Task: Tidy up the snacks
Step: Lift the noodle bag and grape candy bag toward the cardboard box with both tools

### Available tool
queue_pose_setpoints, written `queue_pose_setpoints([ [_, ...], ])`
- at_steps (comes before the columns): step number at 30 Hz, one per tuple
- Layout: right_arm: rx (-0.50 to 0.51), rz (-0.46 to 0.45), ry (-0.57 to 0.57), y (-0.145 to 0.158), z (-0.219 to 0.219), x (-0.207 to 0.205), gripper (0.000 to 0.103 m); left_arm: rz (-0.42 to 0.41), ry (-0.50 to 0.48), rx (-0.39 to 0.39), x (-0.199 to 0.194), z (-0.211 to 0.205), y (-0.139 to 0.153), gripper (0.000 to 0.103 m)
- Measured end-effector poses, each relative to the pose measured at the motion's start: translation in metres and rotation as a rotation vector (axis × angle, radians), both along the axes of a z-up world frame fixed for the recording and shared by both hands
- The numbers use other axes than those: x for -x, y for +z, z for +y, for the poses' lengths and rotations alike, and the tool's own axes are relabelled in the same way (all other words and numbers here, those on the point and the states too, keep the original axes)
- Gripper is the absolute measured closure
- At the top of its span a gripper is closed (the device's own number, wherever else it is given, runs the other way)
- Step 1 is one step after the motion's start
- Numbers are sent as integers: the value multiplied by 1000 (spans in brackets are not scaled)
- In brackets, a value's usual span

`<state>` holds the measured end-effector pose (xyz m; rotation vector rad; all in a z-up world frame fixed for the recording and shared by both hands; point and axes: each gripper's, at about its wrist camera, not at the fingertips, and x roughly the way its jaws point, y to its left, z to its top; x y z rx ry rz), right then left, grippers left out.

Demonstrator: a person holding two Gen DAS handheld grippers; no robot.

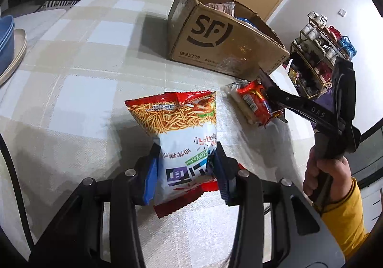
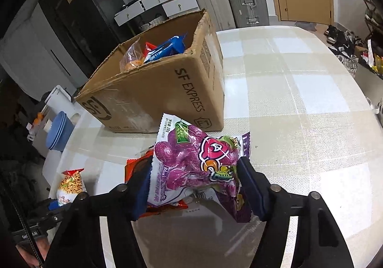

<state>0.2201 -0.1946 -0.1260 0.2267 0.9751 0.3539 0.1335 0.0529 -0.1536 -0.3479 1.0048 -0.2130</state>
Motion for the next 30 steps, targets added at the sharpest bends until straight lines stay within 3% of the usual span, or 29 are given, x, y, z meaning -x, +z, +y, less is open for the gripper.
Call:
queue_pose_setpoints([
  [16, -300, 18, -58, -1, -41, 23, 50, -4, -3, 3, 15, 0, 9, 64],
  [30, -438, -105, 31, 63, -32, 101, 50, -70, -24, -15, 46, -10, 46, 64],
])
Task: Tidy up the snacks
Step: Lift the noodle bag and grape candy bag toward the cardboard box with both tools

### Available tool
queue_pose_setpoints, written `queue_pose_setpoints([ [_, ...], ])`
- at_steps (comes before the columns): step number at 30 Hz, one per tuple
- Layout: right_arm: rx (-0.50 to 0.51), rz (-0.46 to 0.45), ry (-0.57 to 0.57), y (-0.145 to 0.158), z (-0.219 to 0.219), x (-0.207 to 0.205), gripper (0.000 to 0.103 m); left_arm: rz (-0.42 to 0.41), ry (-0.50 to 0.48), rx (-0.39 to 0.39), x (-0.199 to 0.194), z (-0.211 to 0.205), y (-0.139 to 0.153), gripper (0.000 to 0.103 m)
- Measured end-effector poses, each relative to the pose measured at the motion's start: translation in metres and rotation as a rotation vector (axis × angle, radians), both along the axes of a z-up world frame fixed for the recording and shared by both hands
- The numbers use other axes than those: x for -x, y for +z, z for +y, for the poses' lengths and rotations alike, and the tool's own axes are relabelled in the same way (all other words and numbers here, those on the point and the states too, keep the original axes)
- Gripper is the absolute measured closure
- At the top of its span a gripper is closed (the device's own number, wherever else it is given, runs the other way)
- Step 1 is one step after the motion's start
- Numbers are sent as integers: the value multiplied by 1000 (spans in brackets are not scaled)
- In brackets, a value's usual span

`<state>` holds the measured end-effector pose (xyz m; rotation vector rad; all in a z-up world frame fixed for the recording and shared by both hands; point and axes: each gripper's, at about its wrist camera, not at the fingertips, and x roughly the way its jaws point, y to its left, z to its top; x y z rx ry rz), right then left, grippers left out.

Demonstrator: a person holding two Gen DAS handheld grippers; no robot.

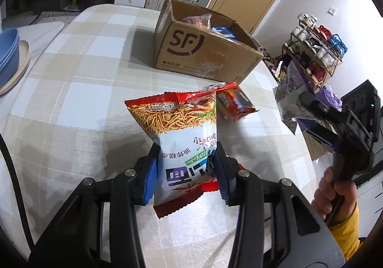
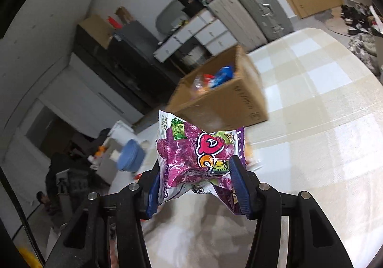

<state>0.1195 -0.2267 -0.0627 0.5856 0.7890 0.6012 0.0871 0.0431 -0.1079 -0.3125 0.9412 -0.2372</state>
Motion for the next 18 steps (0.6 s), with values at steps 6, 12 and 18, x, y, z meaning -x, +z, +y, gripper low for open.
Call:
queue_pose_setpoints([
  [6, -31, -39, 48, 19, 16, 35, 50, -44, -18, -28, 21, -11, 20, 64],
  [12, -38, -59, 91, 20, 27, 61, 50, -80, -39, -55, 44, -21, 33, 64],
  [18, -36, -26, 92, 7, 30, 67, 50, -91, -37, -59, 56, -22, 39, 64],
])
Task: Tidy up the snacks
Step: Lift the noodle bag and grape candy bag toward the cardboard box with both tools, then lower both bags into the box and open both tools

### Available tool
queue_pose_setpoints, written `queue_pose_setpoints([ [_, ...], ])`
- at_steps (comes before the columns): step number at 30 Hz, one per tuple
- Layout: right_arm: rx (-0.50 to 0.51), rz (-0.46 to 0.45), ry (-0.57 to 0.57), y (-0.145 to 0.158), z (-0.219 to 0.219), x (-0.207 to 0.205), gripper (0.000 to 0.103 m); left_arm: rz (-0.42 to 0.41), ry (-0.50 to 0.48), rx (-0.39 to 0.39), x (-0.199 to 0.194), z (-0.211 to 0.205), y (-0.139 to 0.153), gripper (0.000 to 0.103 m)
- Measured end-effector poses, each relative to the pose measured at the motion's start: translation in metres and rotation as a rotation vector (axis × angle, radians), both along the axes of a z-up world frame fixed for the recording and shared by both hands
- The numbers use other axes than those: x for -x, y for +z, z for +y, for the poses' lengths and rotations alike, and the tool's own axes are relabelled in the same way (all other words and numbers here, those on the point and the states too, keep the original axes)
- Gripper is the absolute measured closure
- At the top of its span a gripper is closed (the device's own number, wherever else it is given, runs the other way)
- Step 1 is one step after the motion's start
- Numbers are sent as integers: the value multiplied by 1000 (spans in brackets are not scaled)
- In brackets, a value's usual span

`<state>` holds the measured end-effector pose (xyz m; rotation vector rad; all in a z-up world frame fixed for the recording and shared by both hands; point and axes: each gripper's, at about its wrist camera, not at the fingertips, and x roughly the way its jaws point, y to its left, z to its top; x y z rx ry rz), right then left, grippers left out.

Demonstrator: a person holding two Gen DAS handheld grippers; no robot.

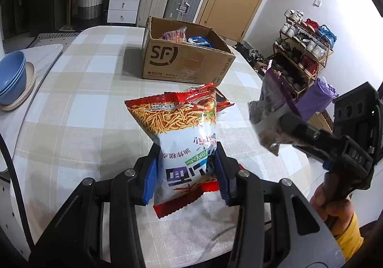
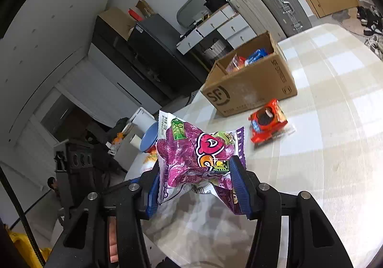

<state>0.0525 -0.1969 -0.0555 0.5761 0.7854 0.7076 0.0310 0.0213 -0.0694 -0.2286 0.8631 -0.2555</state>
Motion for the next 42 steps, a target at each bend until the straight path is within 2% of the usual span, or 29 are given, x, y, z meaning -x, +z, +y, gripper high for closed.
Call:
queue_pose_setpoints([
  [9, -6, 13, -8, -6, -4, 0, 50, 10, 6, -1, -1, 2, -4, 64],
  [21, -31, -51, -21, 22, -12, -16, 50, 16, 2, 10, -19, 9, 0, 64],
  [26, -57, -65, -37, 40, -16, -36, 50, -23, 35, -10, -36, 20, 15, 64],
  [32, -56, -150, -30, 80, -8, -63, 50, -68, 59, 7, -62, 34, 40, 64],
  [34, -57, -166, -24, 90, -7, -73, 50, -76, 43, 40, -76, 37, 52, 64],
  [39, -32, -186, -36, 115, -2, -111, 50, -152, 46, -11, -114, 36, 83, 64],
  [42, -12, -199, -38, 124, 3, -131, 50, -147, 27, -6, -144, 36, 90, 64],
])
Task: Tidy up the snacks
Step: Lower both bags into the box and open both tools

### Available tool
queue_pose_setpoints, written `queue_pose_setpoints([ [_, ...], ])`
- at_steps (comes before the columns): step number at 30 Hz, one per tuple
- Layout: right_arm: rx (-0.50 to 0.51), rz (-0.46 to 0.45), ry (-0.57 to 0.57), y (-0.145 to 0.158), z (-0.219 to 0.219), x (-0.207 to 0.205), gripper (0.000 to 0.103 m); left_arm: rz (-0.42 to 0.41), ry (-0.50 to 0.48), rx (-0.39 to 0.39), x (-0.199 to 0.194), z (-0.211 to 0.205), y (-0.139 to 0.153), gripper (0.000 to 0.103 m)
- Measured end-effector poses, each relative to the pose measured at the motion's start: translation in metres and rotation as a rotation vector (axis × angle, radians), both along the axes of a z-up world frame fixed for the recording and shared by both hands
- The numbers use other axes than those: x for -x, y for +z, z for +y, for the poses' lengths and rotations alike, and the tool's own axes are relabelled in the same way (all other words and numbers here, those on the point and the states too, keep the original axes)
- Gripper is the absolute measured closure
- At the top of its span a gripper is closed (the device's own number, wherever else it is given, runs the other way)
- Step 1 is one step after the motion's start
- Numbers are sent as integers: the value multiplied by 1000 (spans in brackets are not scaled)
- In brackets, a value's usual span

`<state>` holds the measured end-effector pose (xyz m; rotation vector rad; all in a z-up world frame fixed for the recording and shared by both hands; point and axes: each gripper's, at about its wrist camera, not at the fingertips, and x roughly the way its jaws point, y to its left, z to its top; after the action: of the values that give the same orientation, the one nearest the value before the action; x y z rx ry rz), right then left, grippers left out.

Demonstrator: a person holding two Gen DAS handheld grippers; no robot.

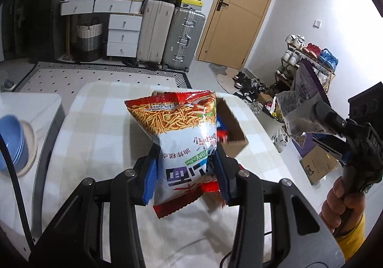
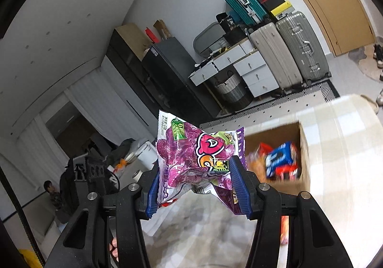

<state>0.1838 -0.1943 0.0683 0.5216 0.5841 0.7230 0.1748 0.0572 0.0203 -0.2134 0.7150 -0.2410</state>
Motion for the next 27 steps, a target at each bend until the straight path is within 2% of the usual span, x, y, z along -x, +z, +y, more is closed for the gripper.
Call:
queue_pose_setpoints([
  [5, 38, 6, -6, 3, 4, -39, 50, 29, -21, -28, -60, -9, 2, 64],
  [8, 64, 2, -18, 0, 6, -55, 50, 65, -51, -9, -105, -19, -4, 64],
  [11, 71, 17, -21, -9, 11, -81, 50, 65, -77, -63, -136, -35, -12, 64],
  [13, 69, 31, -16, -17, 13, -95, 50, 85, -128, -64, -157, -45, -21, 64],
  [16, 61, 69, -15, -32, 16, -112, 50, 106, -152, -63, -186, -54, -34, 64],
  [20, 99, 96, -39, -48, 19, -126, 50, 137, -145, -77, -207, -57, -53, 64],
  [24, 113, 124, -44, -62, 19, -136, 49, 175, -143, -54, -218, -57, -70, 64],
  [27, 113, 129, -40, -69, 19, -140, 49, 166, -150, -62, -227, -61, -78, 63],
])
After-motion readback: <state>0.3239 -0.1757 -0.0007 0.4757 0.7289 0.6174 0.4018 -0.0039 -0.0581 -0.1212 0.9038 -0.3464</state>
